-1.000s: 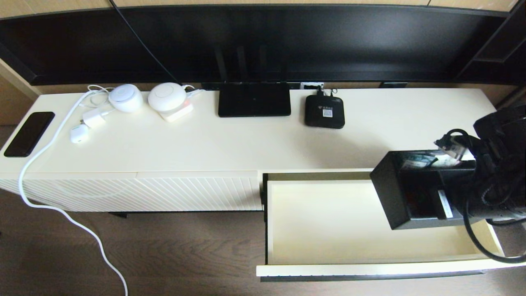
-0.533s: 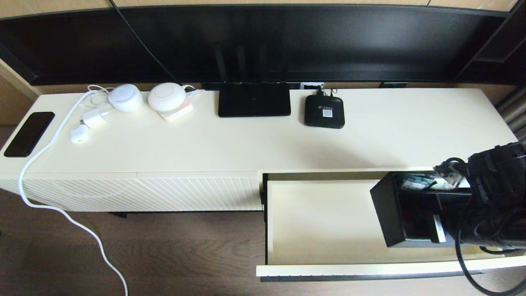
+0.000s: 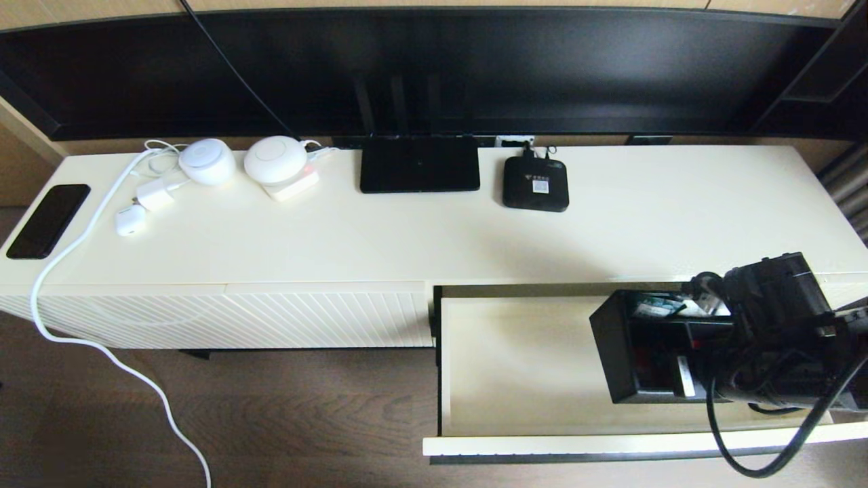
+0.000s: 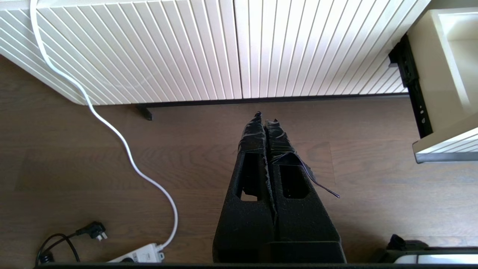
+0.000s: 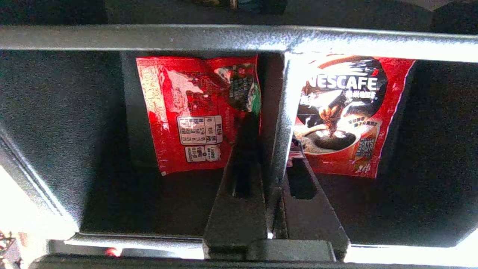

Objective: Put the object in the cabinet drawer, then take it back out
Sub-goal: Put the storage box in the drawer

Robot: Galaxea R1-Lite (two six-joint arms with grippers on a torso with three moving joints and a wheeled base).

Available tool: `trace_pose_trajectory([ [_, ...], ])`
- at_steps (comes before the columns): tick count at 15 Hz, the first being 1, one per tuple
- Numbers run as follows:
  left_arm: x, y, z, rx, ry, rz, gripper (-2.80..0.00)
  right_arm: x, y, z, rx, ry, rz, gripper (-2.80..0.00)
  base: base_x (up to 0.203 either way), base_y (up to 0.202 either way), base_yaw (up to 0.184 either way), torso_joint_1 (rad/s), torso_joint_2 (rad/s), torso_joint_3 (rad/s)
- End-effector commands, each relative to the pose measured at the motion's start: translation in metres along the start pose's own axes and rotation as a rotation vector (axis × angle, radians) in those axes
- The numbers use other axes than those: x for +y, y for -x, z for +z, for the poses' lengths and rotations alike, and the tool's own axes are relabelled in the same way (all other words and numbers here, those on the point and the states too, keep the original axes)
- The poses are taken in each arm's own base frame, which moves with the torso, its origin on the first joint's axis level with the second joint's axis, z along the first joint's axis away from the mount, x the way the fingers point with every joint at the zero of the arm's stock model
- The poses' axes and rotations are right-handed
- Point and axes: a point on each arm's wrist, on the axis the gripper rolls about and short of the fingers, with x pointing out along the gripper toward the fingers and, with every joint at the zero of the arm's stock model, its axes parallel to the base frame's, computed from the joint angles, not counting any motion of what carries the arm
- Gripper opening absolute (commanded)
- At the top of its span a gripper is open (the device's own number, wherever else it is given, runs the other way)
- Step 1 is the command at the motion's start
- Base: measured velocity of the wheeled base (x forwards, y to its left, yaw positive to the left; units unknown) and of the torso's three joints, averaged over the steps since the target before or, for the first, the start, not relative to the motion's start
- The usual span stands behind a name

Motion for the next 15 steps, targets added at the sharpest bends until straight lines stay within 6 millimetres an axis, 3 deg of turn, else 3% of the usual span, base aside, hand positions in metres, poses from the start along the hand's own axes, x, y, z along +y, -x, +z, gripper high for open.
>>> trace_pose_trajectory([
  [1,0.000,0.000,0.000,0.000,0.000,0.000,-2.80,0.001,-0.014,-0.003,0.040,0.005,-0.010,-2.80,0.000,0.000,0.000,0.000,0.00,0.000],
  [15,0.000,0.000,0.000,0.001,0.000,0.000,-2.80,0.007,-0.073,-0.020,0.077,0.023,-0.019,-2.80,0.000,0.000,0.000,0.000,0.00,0.000],
])
